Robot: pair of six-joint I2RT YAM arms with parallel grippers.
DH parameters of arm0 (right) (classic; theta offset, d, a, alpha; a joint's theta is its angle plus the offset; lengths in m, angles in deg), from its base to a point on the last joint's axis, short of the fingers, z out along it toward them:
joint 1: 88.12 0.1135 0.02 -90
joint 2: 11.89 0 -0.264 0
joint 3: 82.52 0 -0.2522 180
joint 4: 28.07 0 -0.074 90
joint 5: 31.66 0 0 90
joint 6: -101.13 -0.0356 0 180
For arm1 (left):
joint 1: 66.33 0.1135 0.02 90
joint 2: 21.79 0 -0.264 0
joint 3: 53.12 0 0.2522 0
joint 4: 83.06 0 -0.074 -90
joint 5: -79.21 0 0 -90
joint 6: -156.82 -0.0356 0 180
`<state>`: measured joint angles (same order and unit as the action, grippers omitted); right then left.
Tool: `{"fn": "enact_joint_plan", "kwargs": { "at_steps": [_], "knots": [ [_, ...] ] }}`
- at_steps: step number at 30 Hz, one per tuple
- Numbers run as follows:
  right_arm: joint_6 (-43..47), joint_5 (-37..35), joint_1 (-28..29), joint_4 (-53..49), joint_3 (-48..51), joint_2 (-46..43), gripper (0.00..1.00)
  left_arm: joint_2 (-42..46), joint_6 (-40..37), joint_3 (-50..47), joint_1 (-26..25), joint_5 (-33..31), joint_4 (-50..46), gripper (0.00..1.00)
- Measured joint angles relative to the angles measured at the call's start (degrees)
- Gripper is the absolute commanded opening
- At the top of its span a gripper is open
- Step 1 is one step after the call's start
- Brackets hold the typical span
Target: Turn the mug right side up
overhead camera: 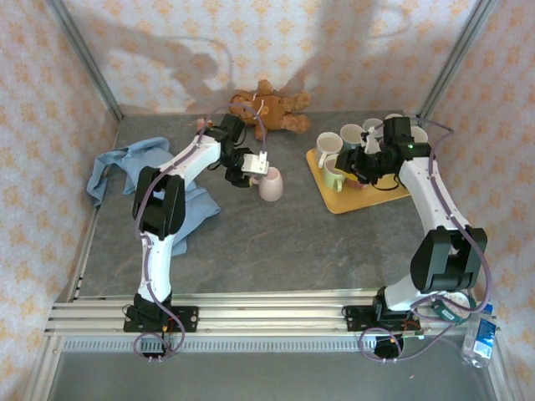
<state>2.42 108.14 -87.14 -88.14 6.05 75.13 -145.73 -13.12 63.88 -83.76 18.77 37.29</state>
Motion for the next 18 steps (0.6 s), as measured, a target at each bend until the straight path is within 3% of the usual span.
{"fn": "enact_joint_plan", "kwargs": {
  "at_steps": [12,18],
  "knots": [
    [2.5,2.8,0.0,-2.2,-0.9,0.9,0.42,-1.5,0.8,1.7,-0.6,0.7,-0.1,0.58],
    [2.7,2.8,0.0,-2.4,-1.0,1.2,0.42,-2.9,1.5,3.7,-1.9,1.1,-0.4,0.50]
  ]
}}
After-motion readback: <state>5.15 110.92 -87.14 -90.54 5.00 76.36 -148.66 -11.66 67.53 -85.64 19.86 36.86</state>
